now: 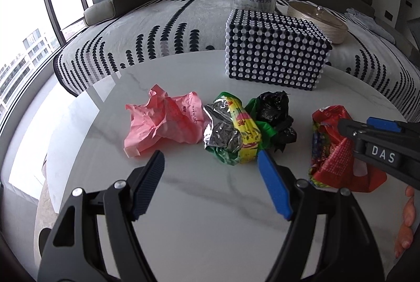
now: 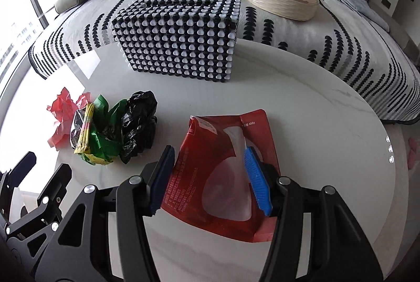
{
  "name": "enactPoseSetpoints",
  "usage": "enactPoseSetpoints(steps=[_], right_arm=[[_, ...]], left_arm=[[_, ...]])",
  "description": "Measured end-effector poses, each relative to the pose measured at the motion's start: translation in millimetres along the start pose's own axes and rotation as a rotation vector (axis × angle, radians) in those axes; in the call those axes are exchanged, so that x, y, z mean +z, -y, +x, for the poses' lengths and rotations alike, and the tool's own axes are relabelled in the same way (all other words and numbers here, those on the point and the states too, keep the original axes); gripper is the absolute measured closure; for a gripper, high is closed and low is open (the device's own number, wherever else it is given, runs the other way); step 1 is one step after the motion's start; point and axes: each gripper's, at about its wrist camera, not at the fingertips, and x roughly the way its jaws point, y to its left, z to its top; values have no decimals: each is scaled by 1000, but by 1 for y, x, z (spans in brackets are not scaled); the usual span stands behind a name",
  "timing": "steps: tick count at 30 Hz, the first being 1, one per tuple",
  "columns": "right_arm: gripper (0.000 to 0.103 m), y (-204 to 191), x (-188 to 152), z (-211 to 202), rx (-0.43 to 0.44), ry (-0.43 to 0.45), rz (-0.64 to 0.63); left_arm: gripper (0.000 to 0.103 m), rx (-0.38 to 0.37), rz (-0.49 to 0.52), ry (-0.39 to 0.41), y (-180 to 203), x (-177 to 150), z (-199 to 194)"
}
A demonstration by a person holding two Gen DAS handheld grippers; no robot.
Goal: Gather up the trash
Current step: 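Grasp the green-and-silver snack wrappers with the left tool while the right tool grasps the red snack bag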
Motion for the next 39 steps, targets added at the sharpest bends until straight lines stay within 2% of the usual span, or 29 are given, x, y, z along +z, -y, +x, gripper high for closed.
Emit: enactPoseSetpoints(steps=[3,5,6,9,11,17,26,35,39], right_arm=[[50,-1,-5,-4,-8,-5,-17],[62,0,-11,0,-17,-35,-26],[63,1,-15,4,-15,-53,-24],[72,1,-22,3,-31,-29,-44],[82,0,-23,-1,-31,-14,-48],[88,9,-18,-5,-26,7,-41],[89,16,-17,-9,-22,15,-37],[90,13,-18,-11,-15,22,-43],[91,12,-17,-14,-14,30,-48]], left_arm=[[29,-5,-1,-3,0,-1,1],[29,-10,-2,-8,0,-1,2],[29,-11,-1,-10,1,-1,3],[29,-11,1,-10,1,0,5],[29,-12,1,-8,2,2,8],[29,-21,13,-10,9,11,22],[29,-50,30,-45,17,12,45],[64,-168,26,-55,18,10,43],[69,-197,12,-54,16,6,38]])
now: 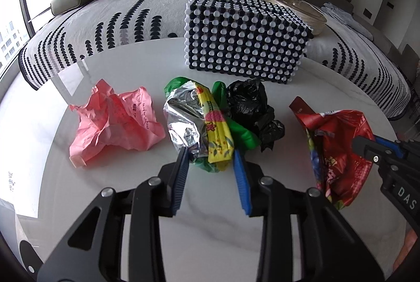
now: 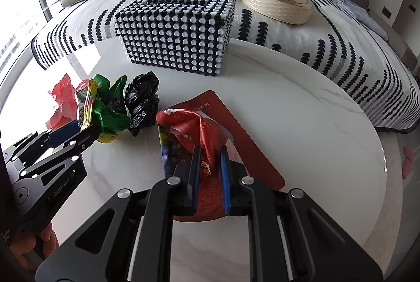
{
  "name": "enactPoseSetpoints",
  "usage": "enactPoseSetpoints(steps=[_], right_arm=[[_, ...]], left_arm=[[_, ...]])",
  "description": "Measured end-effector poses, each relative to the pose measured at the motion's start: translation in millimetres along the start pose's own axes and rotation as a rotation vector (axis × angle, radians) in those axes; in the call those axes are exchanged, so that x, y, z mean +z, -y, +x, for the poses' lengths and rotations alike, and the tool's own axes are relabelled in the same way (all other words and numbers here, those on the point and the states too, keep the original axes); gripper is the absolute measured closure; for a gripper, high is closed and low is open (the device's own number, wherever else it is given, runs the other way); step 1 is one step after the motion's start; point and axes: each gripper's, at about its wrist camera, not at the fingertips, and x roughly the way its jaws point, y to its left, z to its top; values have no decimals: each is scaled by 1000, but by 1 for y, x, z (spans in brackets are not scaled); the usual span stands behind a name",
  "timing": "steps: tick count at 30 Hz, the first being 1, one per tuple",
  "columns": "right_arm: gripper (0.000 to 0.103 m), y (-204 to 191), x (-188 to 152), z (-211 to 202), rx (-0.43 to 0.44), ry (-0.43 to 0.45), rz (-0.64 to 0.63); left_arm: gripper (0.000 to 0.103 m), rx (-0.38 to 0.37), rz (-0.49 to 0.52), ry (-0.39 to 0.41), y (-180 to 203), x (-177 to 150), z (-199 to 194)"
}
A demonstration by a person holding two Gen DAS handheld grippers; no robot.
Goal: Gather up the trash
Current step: 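Grasp the green-and-silver snack wrappers with the left tool while the right tool grasps the red snack bag, then carry the wrappers and red bag to the grey bin and release both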
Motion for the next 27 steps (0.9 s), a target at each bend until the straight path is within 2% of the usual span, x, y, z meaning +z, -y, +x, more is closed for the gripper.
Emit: enactPoseSetpoints(steps=[9,17,27], right_arm=[[92,0,2,-14,-5,31,-2],[92,-4,2,-41,-10,73,-28],[92,-51,4,-85,68,149,-132]], left_arm=[[69,-4,-11,44,-6,-6,-29],[69,6,-42,80,-27,-10,-63],[69,64,-134,127,-75,-31,-117]])
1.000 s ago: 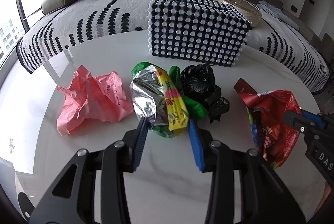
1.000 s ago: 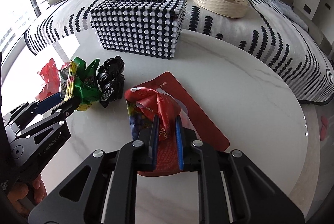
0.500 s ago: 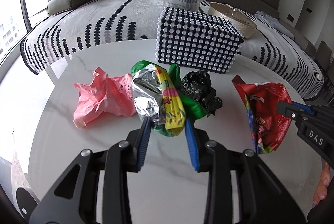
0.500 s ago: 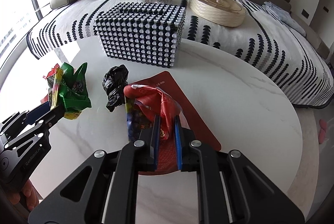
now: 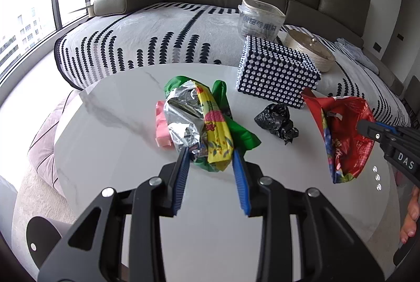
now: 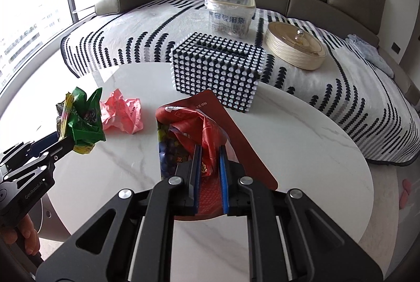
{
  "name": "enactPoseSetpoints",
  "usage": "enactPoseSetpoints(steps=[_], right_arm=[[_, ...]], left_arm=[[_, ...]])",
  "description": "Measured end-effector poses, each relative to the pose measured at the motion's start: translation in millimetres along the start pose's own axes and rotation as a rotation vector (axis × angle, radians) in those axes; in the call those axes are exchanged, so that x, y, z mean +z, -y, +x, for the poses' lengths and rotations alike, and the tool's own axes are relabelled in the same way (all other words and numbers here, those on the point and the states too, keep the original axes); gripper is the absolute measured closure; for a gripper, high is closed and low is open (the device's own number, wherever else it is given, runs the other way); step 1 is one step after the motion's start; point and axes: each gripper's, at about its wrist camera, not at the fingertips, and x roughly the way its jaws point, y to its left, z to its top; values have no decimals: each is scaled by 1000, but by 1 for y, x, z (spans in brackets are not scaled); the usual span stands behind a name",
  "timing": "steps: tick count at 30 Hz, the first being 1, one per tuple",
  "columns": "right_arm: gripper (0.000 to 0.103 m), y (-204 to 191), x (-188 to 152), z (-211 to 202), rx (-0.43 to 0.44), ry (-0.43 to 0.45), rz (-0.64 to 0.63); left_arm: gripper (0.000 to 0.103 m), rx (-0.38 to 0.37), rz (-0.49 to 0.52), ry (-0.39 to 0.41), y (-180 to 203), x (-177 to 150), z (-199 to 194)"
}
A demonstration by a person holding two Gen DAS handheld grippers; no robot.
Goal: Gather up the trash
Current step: 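Carry the wrappers and red bag to the grey bin and release both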
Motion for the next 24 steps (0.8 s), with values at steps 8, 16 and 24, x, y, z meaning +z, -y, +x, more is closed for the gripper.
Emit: enactPoseSetpoints(steps=[8,16,24], right_arm=[[92,-98,8,-8,165,16,-188],[92,-225,5,-17,368,22,-421],[92,-342,-21,-37,565,17,-628]], left_arm=[[69,133,-127,28,-81,-20,-45],[69,302,-326,32,-179,-66,-99],[69,484,-505,38,-258,-122,-161]])
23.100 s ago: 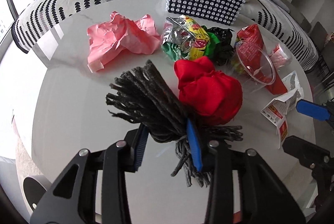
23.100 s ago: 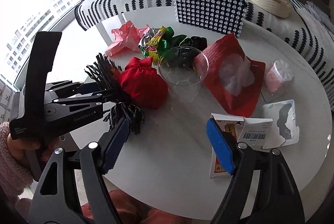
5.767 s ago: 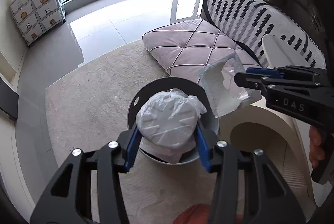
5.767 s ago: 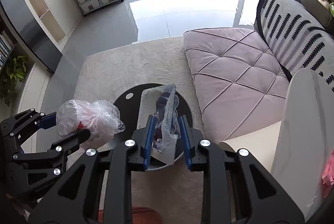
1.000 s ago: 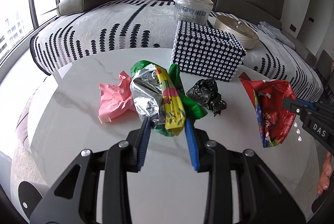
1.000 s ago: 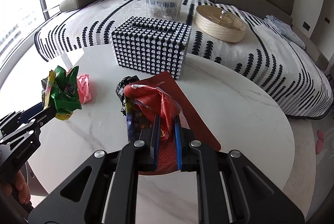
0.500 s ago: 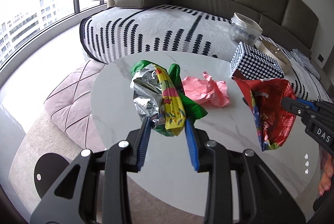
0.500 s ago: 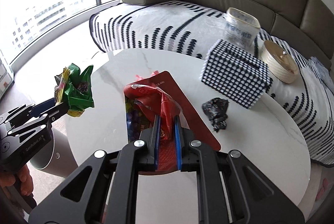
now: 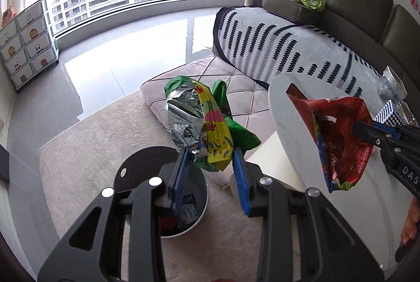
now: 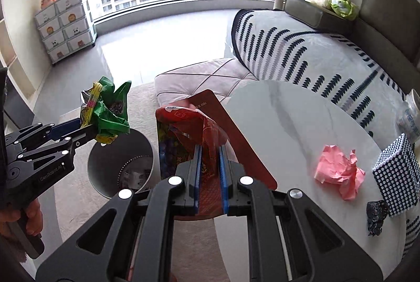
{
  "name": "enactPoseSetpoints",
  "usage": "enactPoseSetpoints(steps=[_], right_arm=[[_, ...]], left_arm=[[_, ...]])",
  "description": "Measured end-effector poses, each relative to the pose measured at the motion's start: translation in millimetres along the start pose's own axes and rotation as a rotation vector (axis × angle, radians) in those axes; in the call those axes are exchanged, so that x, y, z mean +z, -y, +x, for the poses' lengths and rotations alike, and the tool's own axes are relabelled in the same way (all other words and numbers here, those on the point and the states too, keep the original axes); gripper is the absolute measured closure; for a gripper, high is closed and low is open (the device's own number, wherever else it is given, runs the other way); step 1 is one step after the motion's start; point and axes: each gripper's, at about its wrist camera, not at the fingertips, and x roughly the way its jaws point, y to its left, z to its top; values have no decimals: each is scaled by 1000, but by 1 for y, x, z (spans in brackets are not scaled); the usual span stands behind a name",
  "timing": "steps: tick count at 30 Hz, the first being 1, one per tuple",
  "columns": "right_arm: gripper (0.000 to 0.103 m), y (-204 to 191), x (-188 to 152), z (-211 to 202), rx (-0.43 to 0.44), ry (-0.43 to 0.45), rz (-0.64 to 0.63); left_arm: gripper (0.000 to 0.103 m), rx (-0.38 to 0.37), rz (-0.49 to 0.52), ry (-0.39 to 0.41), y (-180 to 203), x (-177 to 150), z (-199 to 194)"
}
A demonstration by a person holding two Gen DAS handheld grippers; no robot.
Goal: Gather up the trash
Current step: 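Carry the wrappers and red bag to the grey bin and release both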
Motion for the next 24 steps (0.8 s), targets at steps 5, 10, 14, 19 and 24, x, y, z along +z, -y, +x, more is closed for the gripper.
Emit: enactPoseSetpoints(steps=[5,10,14,19,24], right_arm=[[92,-57,20,20,117,-5,-95],[92,-105,34,38,212,-23,-164],[92,-138,37,63,266,-75,-203],[85,-168,29,103,301,-185,-220],[80,-171,27,110,293,-194,-207]], left_arm=[[69,90,-90,-4,-55,-11,-14],[69,144,-145,-2,-89,-22,-29],[69,171,-177,-8,-104,-31,-34],[69,187,-211,-27,-119,-46,-35],[69,188,-220,-34,-126,-51,-31]])
